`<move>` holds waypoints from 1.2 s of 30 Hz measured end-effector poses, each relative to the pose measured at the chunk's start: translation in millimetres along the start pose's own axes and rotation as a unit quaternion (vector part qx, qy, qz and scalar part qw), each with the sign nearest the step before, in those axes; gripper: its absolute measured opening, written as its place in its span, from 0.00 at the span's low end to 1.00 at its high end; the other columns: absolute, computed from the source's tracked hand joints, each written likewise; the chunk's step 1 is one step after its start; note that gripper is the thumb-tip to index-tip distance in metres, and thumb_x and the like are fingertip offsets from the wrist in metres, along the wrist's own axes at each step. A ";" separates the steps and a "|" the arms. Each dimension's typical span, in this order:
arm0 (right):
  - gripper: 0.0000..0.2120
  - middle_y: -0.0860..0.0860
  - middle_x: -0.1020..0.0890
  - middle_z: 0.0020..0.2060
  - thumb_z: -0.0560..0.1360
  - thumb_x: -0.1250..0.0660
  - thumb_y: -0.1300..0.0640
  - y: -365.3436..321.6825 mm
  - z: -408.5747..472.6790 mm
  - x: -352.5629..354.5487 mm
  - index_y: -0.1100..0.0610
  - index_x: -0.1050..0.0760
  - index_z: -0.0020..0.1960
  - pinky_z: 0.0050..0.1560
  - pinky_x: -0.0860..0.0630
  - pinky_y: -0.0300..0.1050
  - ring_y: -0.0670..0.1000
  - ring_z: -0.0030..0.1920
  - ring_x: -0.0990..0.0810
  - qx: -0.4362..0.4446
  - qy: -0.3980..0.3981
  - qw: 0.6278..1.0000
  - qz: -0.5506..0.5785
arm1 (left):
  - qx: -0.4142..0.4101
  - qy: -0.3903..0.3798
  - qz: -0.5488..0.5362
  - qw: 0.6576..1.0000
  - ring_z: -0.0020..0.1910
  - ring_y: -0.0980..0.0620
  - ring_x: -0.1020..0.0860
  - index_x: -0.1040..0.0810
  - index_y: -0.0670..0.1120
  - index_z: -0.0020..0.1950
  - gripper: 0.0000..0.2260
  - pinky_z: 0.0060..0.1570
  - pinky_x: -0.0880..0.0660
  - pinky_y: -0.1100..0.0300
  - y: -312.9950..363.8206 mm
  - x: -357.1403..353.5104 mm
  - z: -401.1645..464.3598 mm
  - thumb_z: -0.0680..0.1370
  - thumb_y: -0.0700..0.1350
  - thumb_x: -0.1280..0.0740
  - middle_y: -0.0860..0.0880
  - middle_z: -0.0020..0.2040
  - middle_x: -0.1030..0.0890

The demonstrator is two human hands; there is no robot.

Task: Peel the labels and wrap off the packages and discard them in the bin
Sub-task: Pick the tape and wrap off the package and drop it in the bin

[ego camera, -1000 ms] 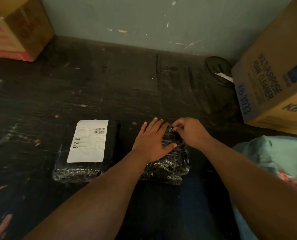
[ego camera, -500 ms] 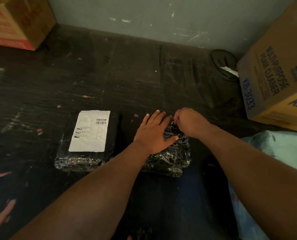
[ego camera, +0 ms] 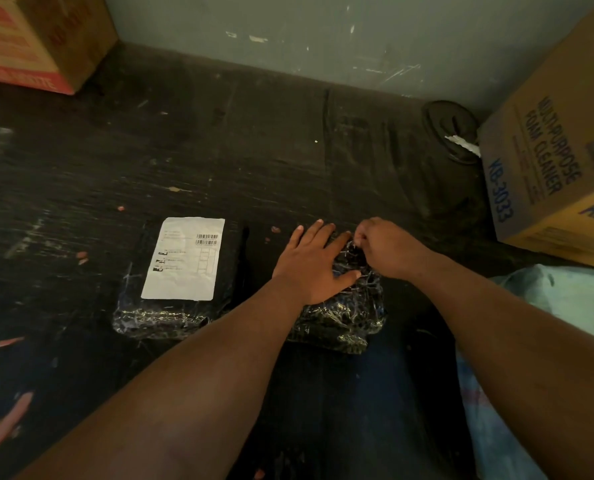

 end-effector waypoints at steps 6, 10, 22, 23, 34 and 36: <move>0.08 0.48 0.27 0.46 0.79 0.39 0.63 0.5 -3.9 2.7 0.50 0.27 0.46 0.47 0.30 0.43 0.49 0.47 0.25 0.002 -0.008 1.000 0.012 | 0.001 -0.002 0.001 1.000 0.82 0.49 0.57 0.50 0.56 0.84 0.36 0.78 0.63 0.46 0.7 0.3 0.3 0.80 0.70 0.46 0.49 0.84 0.50; 0.08 0.49 0.27 0.47 0.80 0.39 0.61 1.1 -6.8 4.0 0.49 0.27 0.45 0.49 0.30 0.43 0.49 0.48 0.25 -0.002 -0.009 1.000 0.029 | 0.000 -0.005 0.002 1.000 0.82 0.49 0.57 0.50 0.55 0.84 0.36 0.79 0.62 0.46 0.5 -0.8 0.1 0.80 0.70 0.46 0.49 0.84 0.51; 0.06 0.52 0.19 0.44 0.82 0.39 0.55 9.4 -32.1 16.0 0.52 0.24 0.50 0.56 0.21 0.55 0.51 0.48 0.19 -0.062 0.013 0.975 0.212 | -0.003 -0.002 0.018 1.000 0.82 0.48 0.58 0.53 0.54 0.84 0.37 0.79 0.62 0.45 0.3 -0.9 -2.3 0.80 0.71 0.49 0.49 0.84 0.52; 0.07 0.52 0.19 0.44 0.82 0.40 0.55 11.7 -37.8 19.8 0.53 0.24 0.51 0.55 0.21 0.55 0.52 0.48 0.19 -0.068 0.015 0.972 0.223 | -0.005 -0.001 0.021 1.000 0.82 0.48 0.58 0.53 0.54 0.84 0.37 0.79 0.62 0.45 1.1 -0.4 -2.5 0.80 0.71 0.49 0.49 0.84 0.52; 0.07 0.53 0.21 0.40 0.80 0.35 0.63 64.6 -142.5 83.0 0.53 0.24 0.46 0.47 0.21 0.50 0.50 0.43 0.20 -0.090 0.076 0.947 0.298 | -0.013 0.001 0.109 0.994 0.83 0.45 0.57 0.51 0.48 0.84 0.36 0.79 0.57 0.39 43.8 21.2 -14.2 0.83 0.67 0.50 0.44 0.84 0.51; 0.08 0.54 0.21 0.37 0.78 0.33 0.66 82.9 -170.0 92.7 0.53 0.25 0.44 0.43 0.23 0.49 0.51 0.40 0.21 -0.096 0.085 0.944 0.303 | -0.027 0.030 0.073 0.996 0.83 0.44 0.55 0.50 0.48 0.84 0.36 0.79 0.56 0.39 75.0 24.7 -20.0 0.82 0.67 0.48 0.43 0.84 0.50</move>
Point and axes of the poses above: each hand's wrist, its own z-axis towards the middle knuckle, its own x-axis out of the back of the hand, y = z × x, the point moved 6 cm from there along z, towards the middle knuckle
